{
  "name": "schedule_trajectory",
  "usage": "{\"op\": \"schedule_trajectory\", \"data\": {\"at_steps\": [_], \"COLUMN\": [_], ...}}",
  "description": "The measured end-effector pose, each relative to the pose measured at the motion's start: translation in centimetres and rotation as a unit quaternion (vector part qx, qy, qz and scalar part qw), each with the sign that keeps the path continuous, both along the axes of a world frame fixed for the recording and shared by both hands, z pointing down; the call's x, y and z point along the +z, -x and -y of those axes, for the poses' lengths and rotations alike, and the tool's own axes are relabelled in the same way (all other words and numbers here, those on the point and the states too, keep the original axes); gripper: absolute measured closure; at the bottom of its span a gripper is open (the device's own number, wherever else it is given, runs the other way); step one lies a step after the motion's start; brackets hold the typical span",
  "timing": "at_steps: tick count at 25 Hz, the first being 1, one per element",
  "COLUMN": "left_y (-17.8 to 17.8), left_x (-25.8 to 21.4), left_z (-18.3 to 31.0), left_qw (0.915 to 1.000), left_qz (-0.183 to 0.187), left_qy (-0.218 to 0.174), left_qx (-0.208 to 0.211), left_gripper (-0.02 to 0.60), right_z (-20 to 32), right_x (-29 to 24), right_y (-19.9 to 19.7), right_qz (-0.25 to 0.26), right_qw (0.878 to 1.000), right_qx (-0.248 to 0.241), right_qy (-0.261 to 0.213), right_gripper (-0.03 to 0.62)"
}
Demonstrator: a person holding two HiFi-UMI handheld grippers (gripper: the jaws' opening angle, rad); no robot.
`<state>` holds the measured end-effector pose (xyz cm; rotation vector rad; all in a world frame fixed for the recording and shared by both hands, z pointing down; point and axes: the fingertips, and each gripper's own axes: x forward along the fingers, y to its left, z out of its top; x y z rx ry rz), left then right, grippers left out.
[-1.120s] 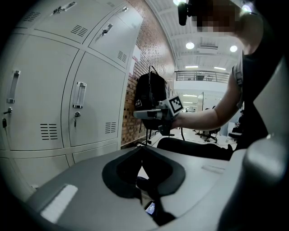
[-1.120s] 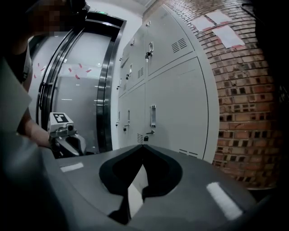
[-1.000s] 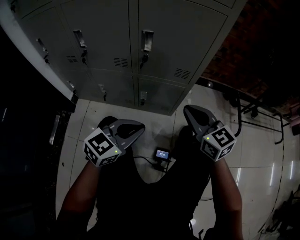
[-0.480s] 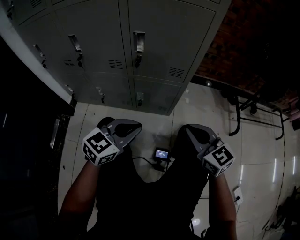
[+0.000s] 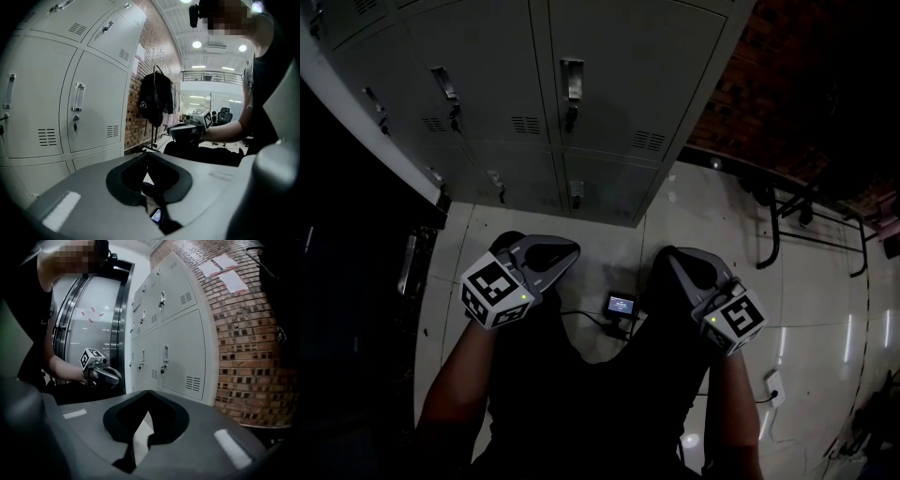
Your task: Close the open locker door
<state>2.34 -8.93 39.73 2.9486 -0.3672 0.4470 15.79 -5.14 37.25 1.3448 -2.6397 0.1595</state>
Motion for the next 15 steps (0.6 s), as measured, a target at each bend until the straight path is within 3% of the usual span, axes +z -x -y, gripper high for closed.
{"op": "schedule_trajectory", "data": {"at_steps": [15], "left_y": [0.24], "left_x": [-0.04], "left_z": [0.05], "left_qw": [1.0000], "left_qz": [-0.001], "left_qy": [-0.001], "left_qx": [-0.002], "left_gripper": [0.569], "right_z": [0.17], "right_x": [0.02], "right_y": [0.16], "right_qz": [0.001], "right_qw": [1.000], "right_qx": [-0.002], "right_qy": [0.000], "right_gripper": [0.592]}}
